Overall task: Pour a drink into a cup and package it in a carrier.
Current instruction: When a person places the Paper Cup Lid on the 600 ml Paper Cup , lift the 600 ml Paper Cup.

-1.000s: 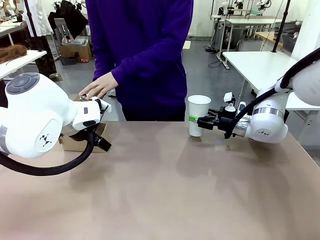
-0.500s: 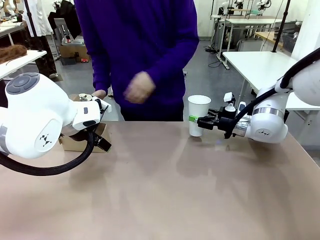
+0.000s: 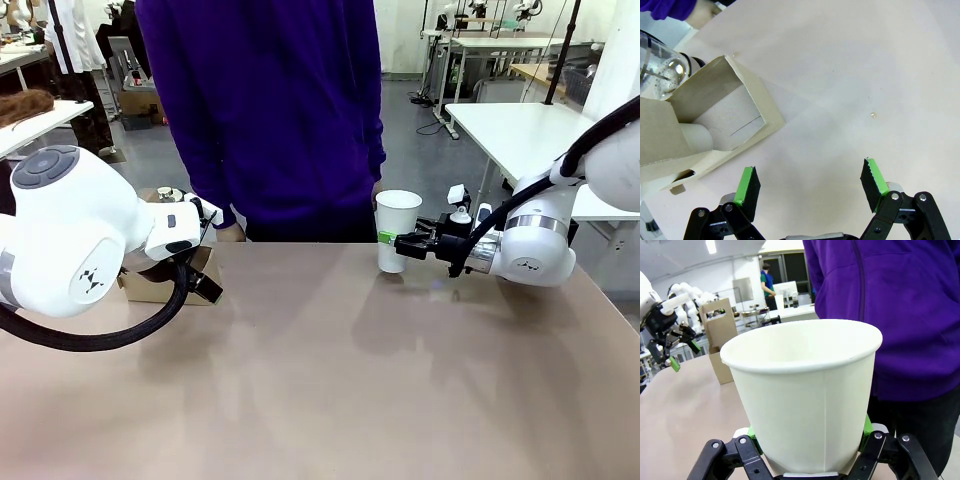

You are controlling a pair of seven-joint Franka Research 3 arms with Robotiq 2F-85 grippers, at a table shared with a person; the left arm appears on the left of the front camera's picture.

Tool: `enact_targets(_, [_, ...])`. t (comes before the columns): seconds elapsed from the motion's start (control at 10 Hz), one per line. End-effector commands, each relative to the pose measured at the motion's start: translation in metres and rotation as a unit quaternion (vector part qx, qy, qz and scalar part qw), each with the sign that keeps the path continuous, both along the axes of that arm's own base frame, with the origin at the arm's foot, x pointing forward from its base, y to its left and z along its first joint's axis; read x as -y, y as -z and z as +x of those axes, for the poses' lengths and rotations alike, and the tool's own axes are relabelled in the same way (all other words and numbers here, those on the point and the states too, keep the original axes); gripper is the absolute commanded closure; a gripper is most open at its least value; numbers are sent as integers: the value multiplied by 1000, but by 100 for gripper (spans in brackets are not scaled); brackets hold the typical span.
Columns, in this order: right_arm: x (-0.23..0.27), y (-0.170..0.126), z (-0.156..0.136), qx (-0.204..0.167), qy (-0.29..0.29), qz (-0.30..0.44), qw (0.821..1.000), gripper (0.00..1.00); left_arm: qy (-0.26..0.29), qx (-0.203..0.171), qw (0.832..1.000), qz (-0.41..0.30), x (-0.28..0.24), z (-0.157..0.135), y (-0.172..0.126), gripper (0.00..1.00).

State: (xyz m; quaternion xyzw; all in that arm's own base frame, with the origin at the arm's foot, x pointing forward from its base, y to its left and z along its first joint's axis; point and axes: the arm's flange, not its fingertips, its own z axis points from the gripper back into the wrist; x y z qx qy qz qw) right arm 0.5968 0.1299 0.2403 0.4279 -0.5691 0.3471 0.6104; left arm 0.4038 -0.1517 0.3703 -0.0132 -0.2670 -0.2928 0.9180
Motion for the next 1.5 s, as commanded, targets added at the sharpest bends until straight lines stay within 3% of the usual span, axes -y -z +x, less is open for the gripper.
enact_targets(0.0, [-3, -3, -4, 10, 4, 1, 1000, 20, 0, 0, 1000, -1, 0, 0, 0, 0])
enact_targets(1.4, [-3, -3, -4, 10, 4, 1, 1000, 20, 0, 0, 1000, -1, 0, 0, 0, 0])
